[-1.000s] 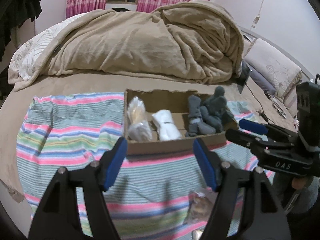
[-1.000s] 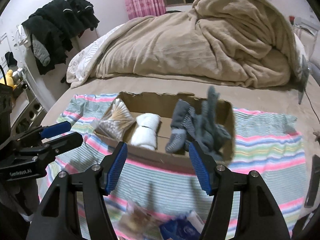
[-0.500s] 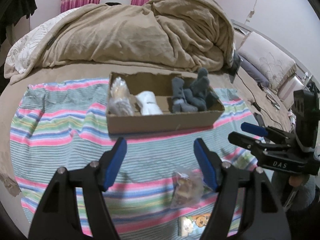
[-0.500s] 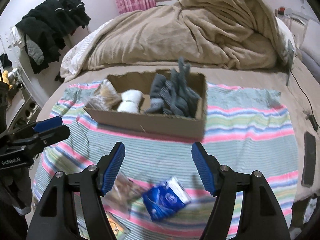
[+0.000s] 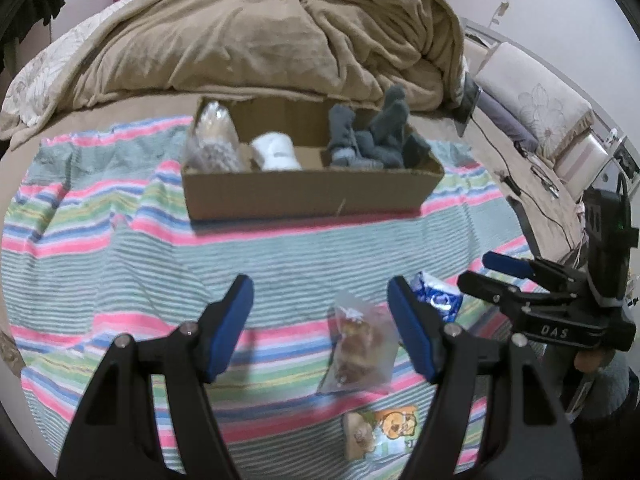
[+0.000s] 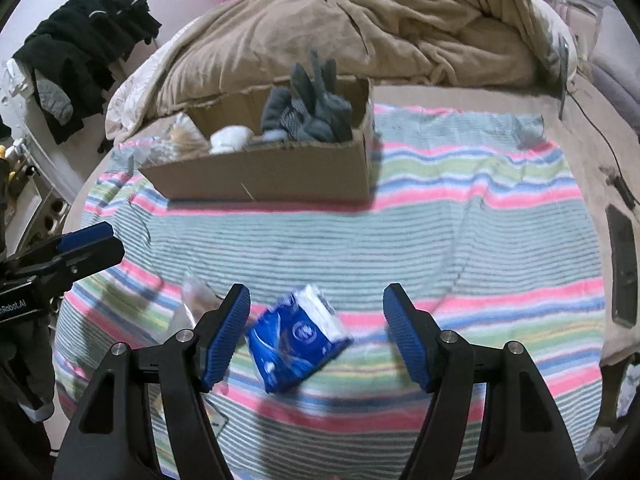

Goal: Organize objects
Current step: 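Grasp the snack bag with the left tool while the right grasps the blue tissue pack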

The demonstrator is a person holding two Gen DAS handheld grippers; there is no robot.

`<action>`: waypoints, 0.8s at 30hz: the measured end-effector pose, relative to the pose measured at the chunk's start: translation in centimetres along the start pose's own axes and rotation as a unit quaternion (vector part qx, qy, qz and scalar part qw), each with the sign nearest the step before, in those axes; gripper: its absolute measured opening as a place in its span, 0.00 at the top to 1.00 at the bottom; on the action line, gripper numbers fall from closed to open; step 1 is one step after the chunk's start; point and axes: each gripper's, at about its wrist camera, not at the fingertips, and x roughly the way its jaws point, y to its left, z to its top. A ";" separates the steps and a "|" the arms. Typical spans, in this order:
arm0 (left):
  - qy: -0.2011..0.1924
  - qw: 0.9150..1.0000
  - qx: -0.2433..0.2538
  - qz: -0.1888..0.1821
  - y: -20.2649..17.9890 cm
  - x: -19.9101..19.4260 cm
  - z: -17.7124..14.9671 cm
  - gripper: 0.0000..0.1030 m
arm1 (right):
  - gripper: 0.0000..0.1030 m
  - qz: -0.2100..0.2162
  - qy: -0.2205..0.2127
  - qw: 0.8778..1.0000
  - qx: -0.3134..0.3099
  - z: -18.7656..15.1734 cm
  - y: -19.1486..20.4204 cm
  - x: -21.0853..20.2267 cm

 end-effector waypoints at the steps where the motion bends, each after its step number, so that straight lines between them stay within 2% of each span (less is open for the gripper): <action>1: 0.004 1.000 0.000 -0.001 -0.1 0.3 -0.2 0.31 | 0.30 0.000 0.004 1.000 0.003 -0.3 -0.2 0.2; 9: 0.034 0.999 0.007 -0.002 -1.0 2.7 -2.2 0.31 | 0.30 0.006 0.035 0.999 0.005 -1.9 -0.4 1.7; 15: 0.056 0.998 0.006 -0.003 -1.3 4.0 -3.2 0.31 | 0.32 0.009 0.042 0.999 0.006 -2.3 -0.5 2.4; 21: 0.064 0.998 0.015 -0.013 -2.3 4.7 -3.8 0.27 | 0.46 0.012 0.044 0.999 0.001 -2.4 -0.5 2.8; 23: 0.074 0.997 0.019 -0.015 -2.7 5.2 -4.0 0.27 | 0.55 0.012 0.046 0.999 -0.007 -2.5 -0.2 2.9; 24: 0.080 0.996 0.021 -0.016 -2.7 5.5 -4.1 0.27 | 0.63 0.014 0.049 0.999 -0.013 -2.5 0.1 3.1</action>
